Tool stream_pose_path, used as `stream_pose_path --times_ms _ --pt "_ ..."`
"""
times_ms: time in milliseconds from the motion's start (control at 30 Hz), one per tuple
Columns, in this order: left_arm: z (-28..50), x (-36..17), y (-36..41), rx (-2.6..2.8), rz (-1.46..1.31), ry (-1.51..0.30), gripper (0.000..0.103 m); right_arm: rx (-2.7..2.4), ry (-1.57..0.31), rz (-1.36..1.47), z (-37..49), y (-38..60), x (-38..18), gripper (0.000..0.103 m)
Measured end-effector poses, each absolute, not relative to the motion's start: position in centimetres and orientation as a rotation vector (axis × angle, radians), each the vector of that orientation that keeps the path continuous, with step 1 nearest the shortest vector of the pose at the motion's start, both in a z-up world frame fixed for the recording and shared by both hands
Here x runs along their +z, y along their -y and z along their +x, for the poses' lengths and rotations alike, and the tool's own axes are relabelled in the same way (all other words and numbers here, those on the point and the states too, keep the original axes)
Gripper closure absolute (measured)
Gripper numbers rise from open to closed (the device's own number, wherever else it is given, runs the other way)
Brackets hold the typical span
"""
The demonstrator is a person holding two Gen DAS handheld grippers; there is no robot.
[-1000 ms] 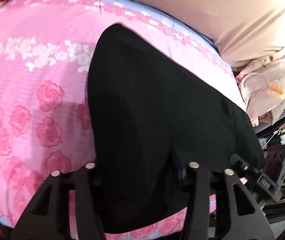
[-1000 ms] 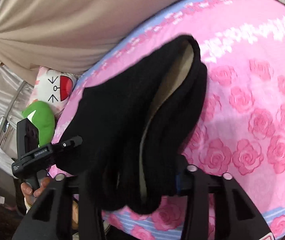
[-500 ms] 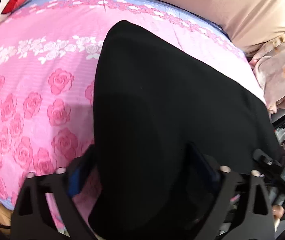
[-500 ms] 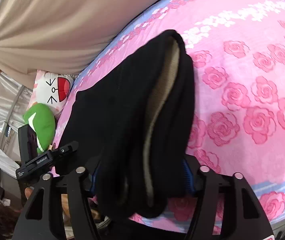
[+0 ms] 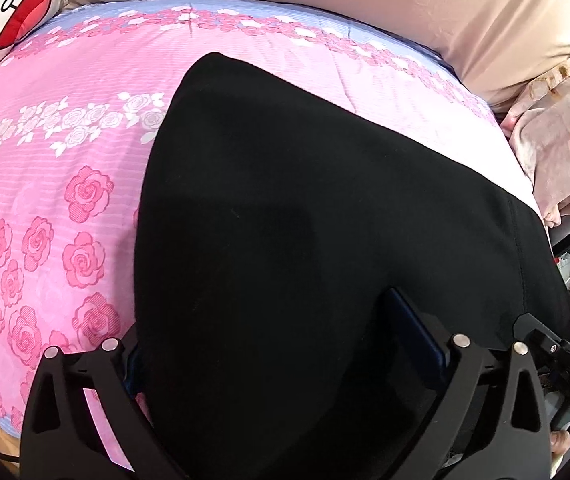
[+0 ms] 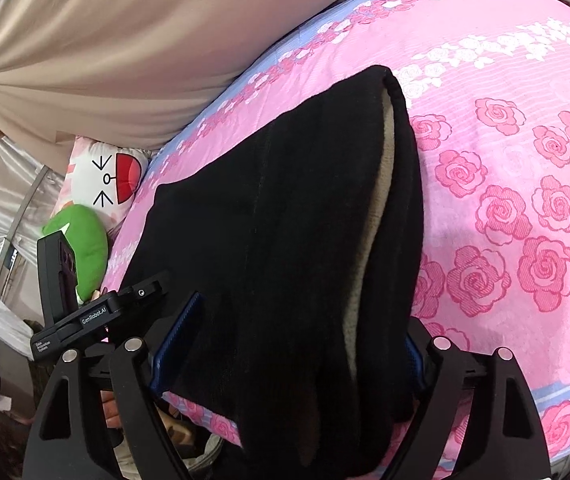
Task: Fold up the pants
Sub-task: 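Grasp the bundle edge with the left tool while the right tool grasps its other edge, then lift the folded trousers with both tools and carry them toward the pillow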
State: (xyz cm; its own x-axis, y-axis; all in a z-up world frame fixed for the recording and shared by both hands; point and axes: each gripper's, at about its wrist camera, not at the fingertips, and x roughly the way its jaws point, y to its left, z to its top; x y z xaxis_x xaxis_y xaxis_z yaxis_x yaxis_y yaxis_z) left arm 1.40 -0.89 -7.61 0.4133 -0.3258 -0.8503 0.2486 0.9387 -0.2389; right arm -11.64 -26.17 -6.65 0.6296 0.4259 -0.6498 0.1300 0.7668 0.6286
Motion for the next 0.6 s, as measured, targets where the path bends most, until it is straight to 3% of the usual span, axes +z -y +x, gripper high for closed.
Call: stream_pose_path --times_ms 267,300,333,367,433,567,600 --pt "1.9 -7.8 1.2 -0.357 -0.105 -1.090 0.005 0.189 -0.881 0.710 -10.9 26.3 -6.7 0.018" --pt "1.9 -7.7 1.0 -0.364 -0.112 -1.087 0.011 0.181 -0.877 0.711 -11.0 26.4 -6.7 0.024" --pt "1.7 -7.5 0.8 -0.374 -0.129 -1.079 0.025 0.159 -0.879 0.706 -11.1 26.5 -6.9 0.048" --pt "1.6 -7.3 0.5 -0.390 -0.150 -1.078 0.032 0.168 -0.885 0.712 -11.0 26.7 -7.1 0.053" --pt "1.5 -6.8 -0.1 -0.406 -0.177 -1.071 0.052 0.176 -0.876 0.748 -11.2 27.0 -7.4 0.058" --pt "1.0 -5.4 -0.8 -0.438 -0.211 -1.070 0.063 0.171 -0.849 0.693 -11.7 26.1 -5.6 0.063" --pt "0.7 -4.8 -1.0 -0.444 -0.215 -1.061 0.071 0.177 -0.838 0.689 -11.9 26.0 -4.9 0.063"
